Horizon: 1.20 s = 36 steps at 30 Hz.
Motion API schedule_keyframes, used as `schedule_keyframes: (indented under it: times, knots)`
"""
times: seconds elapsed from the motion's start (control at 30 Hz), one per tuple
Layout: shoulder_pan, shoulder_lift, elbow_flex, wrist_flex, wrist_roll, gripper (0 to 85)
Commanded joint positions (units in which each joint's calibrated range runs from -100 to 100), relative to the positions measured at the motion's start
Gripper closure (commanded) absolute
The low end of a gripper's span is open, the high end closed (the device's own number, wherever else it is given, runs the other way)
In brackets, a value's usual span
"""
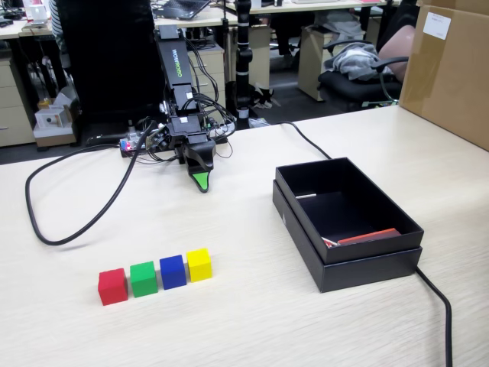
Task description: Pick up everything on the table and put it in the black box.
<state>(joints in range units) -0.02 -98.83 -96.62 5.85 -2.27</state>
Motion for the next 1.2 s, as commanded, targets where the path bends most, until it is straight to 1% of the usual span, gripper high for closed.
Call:
schedule_keyframes:
  times: [0.0,0.73,0.8,1.0,1.03,1.17]
  knots:
    - [-0.1,0.3,-0.7,-2.9,0.0,36.8]
    - [-0.2,1.8,1.2,-2.9,0.0,37.8]
    - [-0.4,2.5,4.2,-7.4,0.0,37.8]
    - [-1.9,7.9,24.4,-28.4,0.2,37.8]
    - [-2.7,12.4,32.3,-34.7,0.2,37.8]
    - [-5.3,24.8,48.8,-45.6,-0.1,37.8]
